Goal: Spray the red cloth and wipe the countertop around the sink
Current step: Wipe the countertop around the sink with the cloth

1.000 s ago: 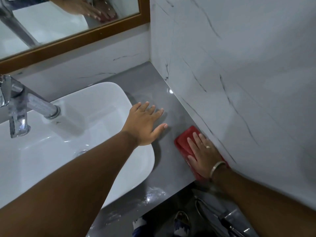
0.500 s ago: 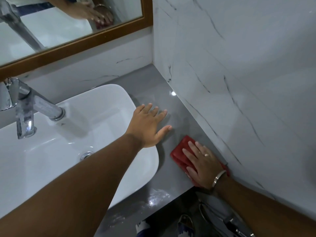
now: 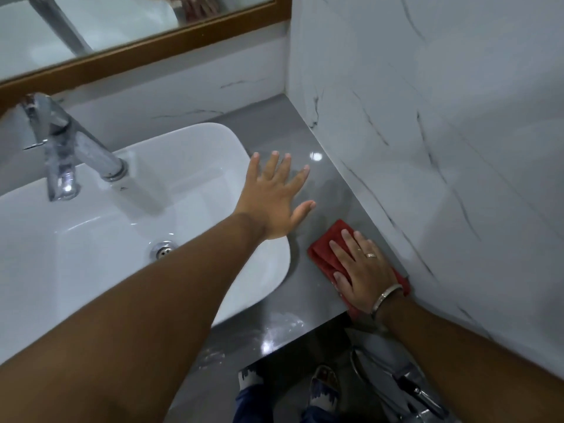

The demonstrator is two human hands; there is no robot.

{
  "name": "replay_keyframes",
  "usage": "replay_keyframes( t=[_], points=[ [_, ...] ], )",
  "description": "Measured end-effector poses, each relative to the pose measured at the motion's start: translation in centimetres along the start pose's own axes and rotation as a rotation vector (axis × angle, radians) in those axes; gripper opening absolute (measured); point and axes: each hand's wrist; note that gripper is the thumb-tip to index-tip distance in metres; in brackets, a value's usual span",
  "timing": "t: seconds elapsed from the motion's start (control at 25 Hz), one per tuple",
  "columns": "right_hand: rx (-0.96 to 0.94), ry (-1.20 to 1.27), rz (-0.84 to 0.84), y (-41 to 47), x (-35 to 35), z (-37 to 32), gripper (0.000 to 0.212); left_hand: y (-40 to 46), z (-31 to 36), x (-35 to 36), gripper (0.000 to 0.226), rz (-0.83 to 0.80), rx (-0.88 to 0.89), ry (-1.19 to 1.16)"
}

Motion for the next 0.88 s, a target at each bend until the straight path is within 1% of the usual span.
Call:
replay_keyframes(
  t=[0.08, 0.16, 0.24, 0.32, 0.4, 0.48, 0.52, 0.56, 0.6, 0.68, 0.72, 0.76, 0.8, 0.84, 0.88],
  points=[
    [0.047, -0.013, 0.006, -0.7, -0.5, -1.2, 0.069, -2.1, 1.5, -0.6, 0.077, 0.033, -0.121, -0.032],
    [0.101, 0.034, 0.029, -1.7, -0.4, -4.4, 0.077, -7.5, 2.4, -0.5, 0.076, 0.075, -0.194, -0.177],
    [0.096, 0.105, 0.020, -3.2, 0.3, -9.6, 0.088, -14.9, 1.9, 0.5, 0.076, 0.029, -0.236, -0.311],
    [-0.046, 0.108, -0.019, -5.2, 1.4, -16.2, 0.084, -23.1, -0.5, 1.5, 0.078, -0.015, -0.375, -0.341],
    [-0.160, 0.087, -0.040, -6.4, 2.5, -19.4, 0.078, -28.5, -4.2, 2.4, 0.089, -0.062, -0.491, -0.293],
    [-0.276, 0.077, -0.046, -6.2, 2.3, -17.6, 0.074, -33.1, -8.3, 2.9, 0.103, -0.110, -0.600, -0.225],
    [-0.292, 0.076, -0.041, -5.9, 2.1, -15.7, 0.073, -35.2, -10.4, 3.0, 0.106, -0.139, -0.627, -0.211],
    [-0.262, 0.068, -0.024, -5.4, 2.0, -13.4, 0.071, -37.1, -12.2, 3.0, 0.106, -0.166, -0.624, -0.211],
    [-0.173, 0.059, 0.010, -5.0, 1.8, -10.9, 0.067, -38.4, -13.6, 3.1, 0.104, -0.183, -0.589, -0.204],
    [0.027, 0.048, 0.038, -4.7, 1.2, -7.0, 0.065, -39.6, -15.5, 3.4, 0.095, -0.202, -0.463, -0.161],
    [0.113, 0.053, 0.051, -4.8, 1.2, -6.7, 0.065, -39.6, -16.0, 3.5, 0.091, -0.205, -0.404, -0.146],
    [0.197, 0.063, 0.070, -5.0, 1.2, -8.1, 0.065, -39.5, -16.3, 3.5, 0.088, -0.201, -0.359, -0.142],
    [0.259, 0.075, 0.104, -5.3, 1.5, -11.1, 0.064, -39.4, -16.4, 3.6, 0.086, -0.198, -0.337, -0.139],
    [0.266, 0.084, 0.115, -5.9, 1.9, -15.0, 0.065, -39.4, -16.3, 3.6, 0.086, -0.199, -0.328, -0.132],
    [0.212, 0.089, 0.098, -6.8, 2.4, -19.4, 0.068, -39.4, -16.2, 3.6, 0.086, -0.197, -0.328, -0.126]
  ],
)
Point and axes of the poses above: each hand's wrist, its own y-axis towards the middle knuckle, its own x-axis out of the palm, z = x × y, and after that the axes turned 4 degrees about x, right-handed
